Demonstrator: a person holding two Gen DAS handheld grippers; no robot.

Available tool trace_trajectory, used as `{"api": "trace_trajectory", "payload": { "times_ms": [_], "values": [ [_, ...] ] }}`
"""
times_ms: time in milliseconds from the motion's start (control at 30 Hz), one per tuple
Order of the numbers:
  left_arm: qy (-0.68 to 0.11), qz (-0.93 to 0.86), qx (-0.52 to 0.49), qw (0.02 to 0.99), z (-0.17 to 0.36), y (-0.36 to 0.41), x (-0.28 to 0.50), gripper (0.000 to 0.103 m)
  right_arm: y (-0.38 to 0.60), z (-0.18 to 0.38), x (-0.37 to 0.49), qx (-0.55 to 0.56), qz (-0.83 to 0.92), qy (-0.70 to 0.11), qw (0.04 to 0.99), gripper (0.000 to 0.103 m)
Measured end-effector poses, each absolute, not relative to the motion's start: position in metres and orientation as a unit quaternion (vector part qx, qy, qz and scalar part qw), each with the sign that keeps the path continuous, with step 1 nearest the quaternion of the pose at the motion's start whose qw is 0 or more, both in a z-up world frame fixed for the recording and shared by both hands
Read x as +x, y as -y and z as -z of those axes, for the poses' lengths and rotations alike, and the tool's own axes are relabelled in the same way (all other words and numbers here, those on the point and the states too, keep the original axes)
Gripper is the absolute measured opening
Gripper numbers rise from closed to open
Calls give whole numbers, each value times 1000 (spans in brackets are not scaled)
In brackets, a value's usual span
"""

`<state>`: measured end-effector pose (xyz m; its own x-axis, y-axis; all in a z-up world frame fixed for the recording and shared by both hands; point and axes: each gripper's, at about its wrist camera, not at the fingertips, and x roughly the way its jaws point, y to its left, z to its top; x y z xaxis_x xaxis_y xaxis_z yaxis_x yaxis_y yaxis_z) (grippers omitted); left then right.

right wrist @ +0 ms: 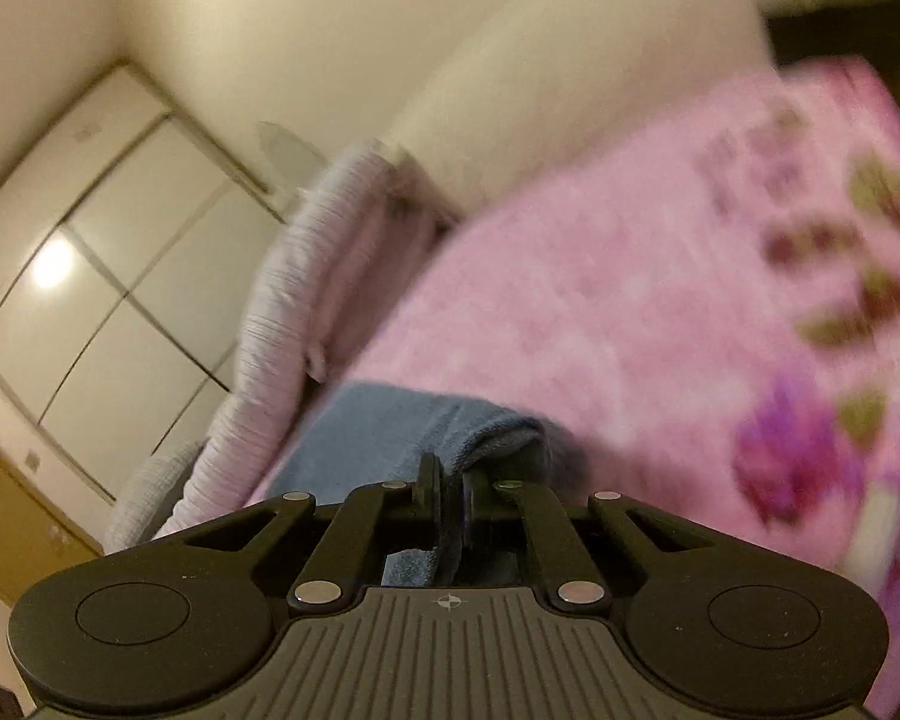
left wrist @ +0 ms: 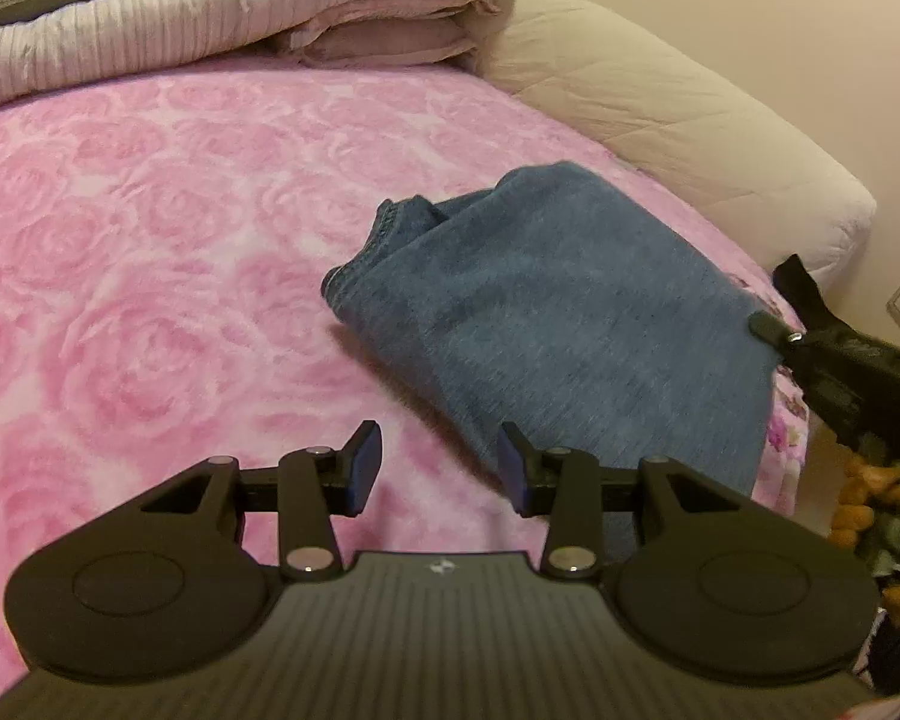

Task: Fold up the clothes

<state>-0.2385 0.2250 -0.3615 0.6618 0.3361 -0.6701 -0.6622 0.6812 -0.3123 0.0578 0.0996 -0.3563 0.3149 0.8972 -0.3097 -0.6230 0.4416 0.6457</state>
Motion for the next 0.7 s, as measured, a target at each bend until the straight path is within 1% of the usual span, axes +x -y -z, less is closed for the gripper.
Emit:
{"api": "trace_trajectory", "payload": {
  "times_ms": [33, 67, 167, 200, 267, 333, 367, 533, 633, 700],
  "values": [
    [-295, -290, -281, 866, 363, -226, -239, 36, -105, 361, 59, 190, -481, -331, 790, 6],
    [-294, -287, -287, 866, 364, -227, -240, 36, -107, 370, 65, 196, -475, -348, 784, 6],
    [-287, -277, -315, 861, 368, -231, -246, 38, -100, 395, 83, 251, -464, -405, 747, 6],
    [-279, -275, -338, 856, 371, -236, -248, 38, -96, 393, 87, 266, -466, -419, 732, 10],
    [-253, -268, -390, 844, 379, -245, -253, 38, -79, 389, 85, 292, -458, -429, 722, 25],
    [-217, -258, -443, 830, 387, -253, -258, 39, -61, 385, 81, 316, -450, -431, 715, 69],
    [-195, -254, -468, 824, 391, -257, -260, 40, -58, 385, 81, 327, -449, -441, 705, 74],
    [-122, -257, -547, 788, 416, -274, -258, 42, -57, 396, 69, 344, -450, -500, 655, 75],
    [-105, -259, -567, 775, 428, -284, -252, 43, -67, 399, 70, 329, -451, -509, 655, 75],
    [-99, -261, -562, 778, 431, -290, -245, 43, -79, 400, 75, 321, -448, -515, 657, 75]
  ]
}}
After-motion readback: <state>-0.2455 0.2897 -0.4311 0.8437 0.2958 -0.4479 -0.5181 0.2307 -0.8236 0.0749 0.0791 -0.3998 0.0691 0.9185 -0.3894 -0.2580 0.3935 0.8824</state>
